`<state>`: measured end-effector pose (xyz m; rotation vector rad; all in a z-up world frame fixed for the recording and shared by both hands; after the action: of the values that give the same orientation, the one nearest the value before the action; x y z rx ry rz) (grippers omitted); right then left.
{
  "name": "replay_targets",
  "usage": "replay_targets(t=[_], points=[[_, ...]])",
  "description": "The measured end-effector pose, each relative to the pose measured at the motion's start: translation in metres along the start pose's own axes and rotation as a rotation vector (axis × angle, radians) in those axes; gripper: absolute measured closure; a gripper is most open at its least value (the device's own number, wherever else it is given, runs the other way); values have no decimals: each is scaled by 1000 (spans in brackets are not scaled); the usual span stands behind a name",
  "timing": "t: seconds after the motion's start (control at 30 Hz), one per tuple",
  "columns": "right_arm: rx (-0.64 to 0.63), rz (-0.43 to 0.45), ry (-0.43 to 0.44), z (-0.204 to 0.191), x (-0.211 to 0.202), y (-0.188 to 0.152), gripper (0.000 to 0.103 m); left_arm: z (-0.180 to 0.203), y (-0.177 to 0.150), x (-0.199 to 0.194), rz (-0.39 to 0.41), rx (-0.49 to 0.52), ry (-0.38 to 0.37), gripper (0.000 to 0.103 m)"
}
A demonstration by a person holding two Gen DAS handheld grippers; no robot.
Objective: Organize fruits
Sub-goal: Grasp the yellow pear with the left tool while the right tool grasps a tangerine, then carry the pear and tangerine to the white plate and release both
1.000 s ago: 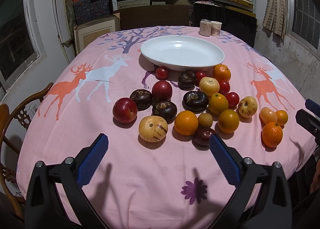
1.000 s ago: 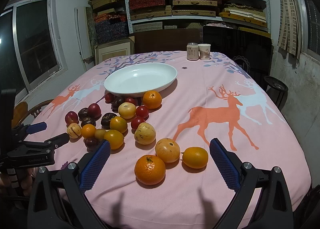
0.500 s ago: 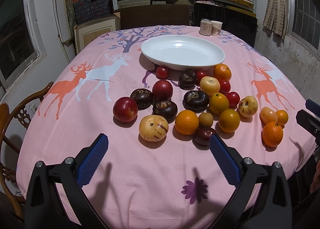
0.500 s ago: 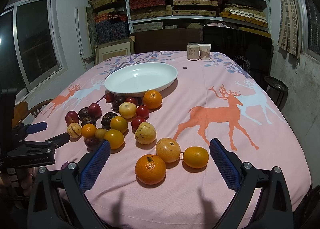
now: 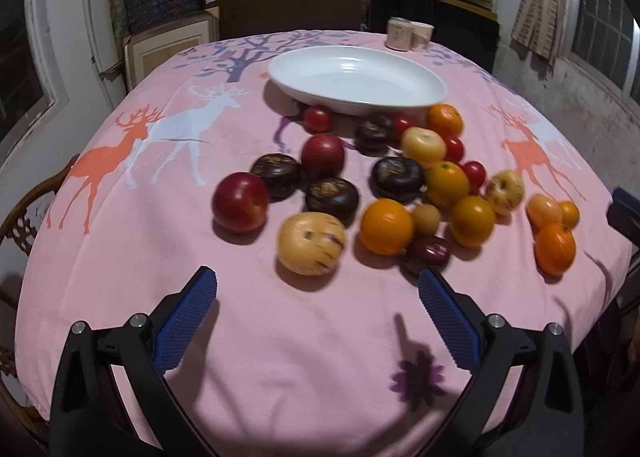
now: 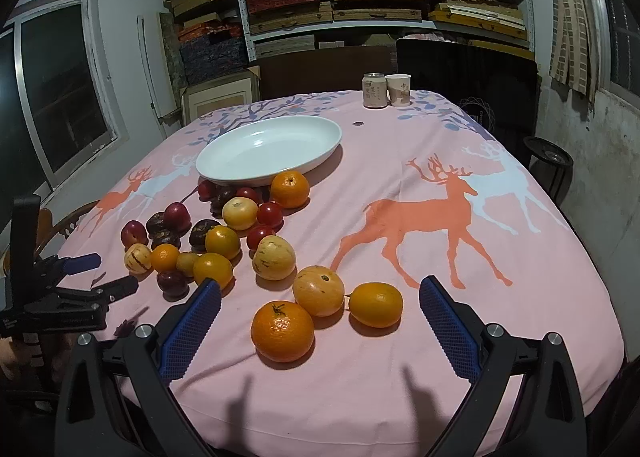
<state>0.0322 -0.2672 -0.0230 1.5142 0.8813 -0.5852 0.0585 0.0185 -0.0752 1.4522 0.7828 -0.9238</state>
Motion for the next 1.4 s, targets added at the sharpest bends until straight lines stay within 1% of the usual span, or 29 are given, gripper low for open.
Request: replay_targets(t=[0.07, 0.13, 0.2, 0.23, 0.27, 0.3, 0.37, 0.53, 0.63, 0.77, 0.8, 0.87, 0.97, 1.0, 1.07, 1.1, 1.13, 1.17, 1.27, 1.3, 1.33, 1.4], points=[[5, -4, 4, 2, 2, 0, 4, -11, 3, 5, -6, -29, 14, 4], [7, -10, 7, 3, 3, 1, 4, -14, 5, 12, -12, -25, 35, 5], [9, -15, 7, 4, 4, 0, 4, -9, 6, 19, -25, 4, 50, 19], [10, -18, 7, 6, 5, 0, 4, -5, 7, 25, -45, 24, 57, 35], [12, -22, 5, 7, 6, 0, 4, -2, 7, 30, -59, 37, 53, 45], [12, -26, 2, 9, 7, -1, 4, 0, 9, 30, -45, 41, 42, 48], [12, -41, -12, 15, 10, -4, 4, 3, 11, 32, -40, 44, 24, 62], [-40, -95, -17, 31, 18, -20, 4, 6, 9, 23, -1, 37, -27, 63], [-89, -121, -21, 35, 24, -29, 4, 8, 8, 14, 20, 36, -38, 63], [-98, -112, -60, 38, 32, -28, 4, 12, 7, 6, 29, 45, -43, 63], [-98, -119, -31, 36, 33, -28, 5, 13, 6, 5, 28, 49, -41, 63], [-136, -143, 83, 20, 32, -31, 9, 15, 3, 2, 31, 55, -39, 63], [-224, -151, 141, -7, 33, -37, 9, 14, 1, 0, 35, 51, -43, 63], [-231, -158, 158, -13, 35, -37, 9, 13, 1, 0, 36, 49, -43, 63], [-226, -177, 178, -20, 43, -36, 14, 13, 0, 0, 37, 48, -42, 63], [-224, -188, 191, -23, 48, -36, 23, 13, 1, 0, 36, 49, -43, 63], [-223, -203, 203, -26, 54, -35, 35, 13, 1, 0, 36, 48, -43, 63], [-220, -215, 206, -28, 59, -35, 40, 13, 1, 0, 36, 46, -43, 63], [-216, -190, 179, -31, 62, -31, 49, 10, 0, -1, 37, 38, -45, 63], [-207, -186, 170, -29, 63, -29, 55, 9, -1, -1, 38, 35, -46, 63], [-199, -184, 176, -27, 63, -28, 58, 8, -1, -1, 38, 31, -48, 63], [-190, -173, 178, -25, 59, -28, 59, 5, -2, -1, 37, 24, -52, 63]])
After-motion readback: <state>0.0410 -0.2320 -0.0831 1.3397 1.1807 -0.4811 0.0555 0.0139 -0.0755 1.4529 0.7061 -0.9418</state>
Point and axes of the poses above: each gripper's, at about its wrist camera, not at the fingertips, and x roughly the way its jaws point, z to its right, y to its top, the point moved 6 cm from there along x, roughly the way its jaws point, and after that the axes turned 13 degrees about -z, right-handed, at the moved point
